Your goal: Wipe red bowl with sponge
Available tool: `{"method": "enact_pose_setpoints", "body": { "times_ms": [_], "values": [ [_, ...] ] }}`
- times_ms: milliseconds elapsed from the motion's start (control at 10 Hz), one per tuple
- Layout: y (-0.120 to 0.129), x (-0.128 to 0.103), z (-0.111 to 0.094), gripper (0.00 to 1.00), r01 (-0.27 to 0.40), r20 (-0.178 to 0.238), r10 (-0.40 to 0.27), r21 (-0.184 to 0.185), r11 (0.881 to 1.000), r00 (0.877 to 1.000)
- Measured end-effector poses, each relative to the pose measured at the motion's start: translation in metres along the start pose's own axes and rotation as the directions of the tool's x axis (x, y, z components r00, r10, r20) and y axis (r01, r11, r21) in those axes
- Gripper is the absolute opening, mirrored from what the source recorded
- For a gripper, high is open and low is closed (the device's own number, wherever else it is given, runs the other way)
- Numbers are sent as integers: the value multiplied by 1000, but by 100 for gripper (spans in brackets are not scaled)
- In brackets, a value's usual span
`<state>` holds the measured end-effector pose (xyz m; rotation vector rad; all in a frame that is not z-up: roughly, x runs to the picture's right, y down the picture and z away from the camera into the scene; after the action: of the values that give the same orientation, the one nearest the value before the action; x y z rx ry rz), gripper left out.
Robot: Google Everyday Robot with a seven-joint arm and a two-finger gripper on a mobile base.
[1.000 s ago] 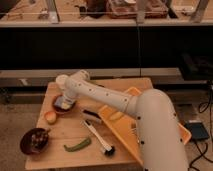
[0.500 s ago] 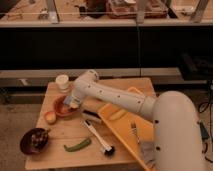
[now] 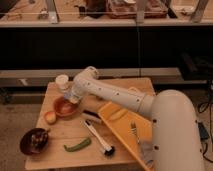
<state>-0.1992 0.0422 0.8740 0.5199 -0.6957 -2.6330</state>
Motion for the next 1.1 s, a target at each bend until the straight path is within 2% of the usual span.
{"method": "enact_pose_setpoints", "body": {
  "times_ms": [300,500,800,1100],
  "values": [
    [3,20,28,0,20,-3,-19,40,999,1000],
    [-3,31,35,0,44,-21,-43,69,997,999],
    [-27,41,33,0,91,-54,-86,103,990,995],
    [-57,35,26,0,123,-56,-116,129,984,992]
  ]
}}
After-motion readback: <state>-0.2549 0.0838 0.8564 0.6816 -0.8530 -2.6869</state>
